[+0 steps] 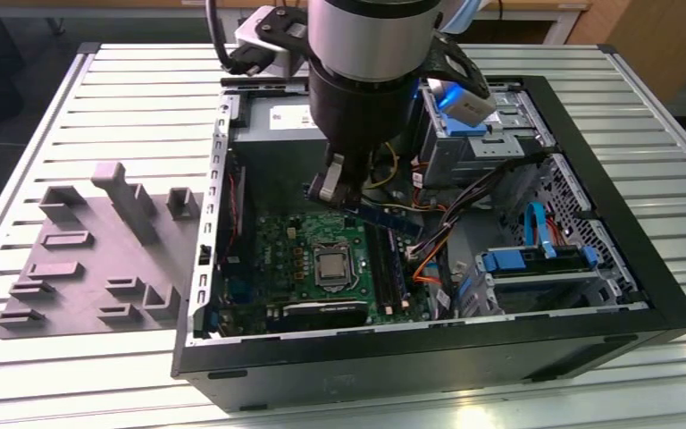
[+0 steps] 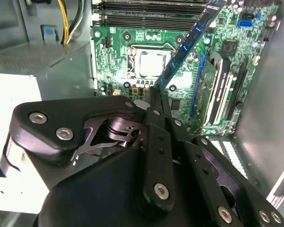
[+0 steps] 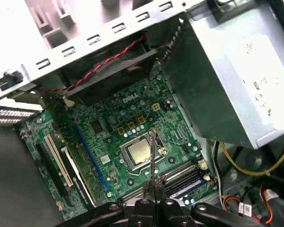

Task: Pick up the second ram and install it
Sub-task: 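Insert the second ram into the second slot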

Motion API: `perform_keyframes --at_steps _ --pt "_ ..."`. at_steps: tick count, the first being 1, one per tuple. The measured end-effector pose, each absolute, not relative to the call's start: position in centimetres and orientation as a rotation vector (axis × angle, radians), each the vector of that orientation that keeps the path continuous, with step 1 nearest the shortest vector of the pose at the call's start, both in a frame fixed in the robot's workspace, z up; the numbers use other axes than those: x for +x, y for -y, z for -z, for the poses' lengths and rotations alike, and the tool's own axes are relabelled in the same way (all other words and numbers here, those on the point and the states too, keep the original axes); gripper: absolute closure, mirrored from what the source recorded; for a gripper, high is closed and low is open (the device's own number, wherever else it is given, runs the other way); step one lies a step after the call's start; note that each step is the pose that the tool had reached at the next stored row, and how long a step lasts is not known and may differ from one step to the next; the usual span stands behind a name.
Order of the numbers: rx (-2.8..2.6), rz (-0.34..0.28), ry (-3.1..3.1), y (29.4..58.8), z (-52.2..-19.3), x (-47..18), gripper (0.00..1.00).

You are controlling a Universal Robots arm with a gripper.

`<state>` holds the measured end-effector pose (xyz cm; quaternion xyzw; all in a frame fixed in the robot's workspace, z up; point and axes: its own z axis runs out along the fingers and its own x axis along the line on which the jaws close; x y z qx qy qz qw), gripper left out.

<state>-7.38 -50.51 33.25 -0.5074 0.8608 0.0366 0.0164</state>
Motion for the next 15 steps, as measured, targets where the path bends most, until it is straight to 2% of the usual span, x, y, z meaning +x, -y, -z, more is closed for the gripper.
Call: perform_keyframes --at_steps 15 --pt "-1.270 -0.107 -2.827 50.51 -33.22 -7.38 0.89"
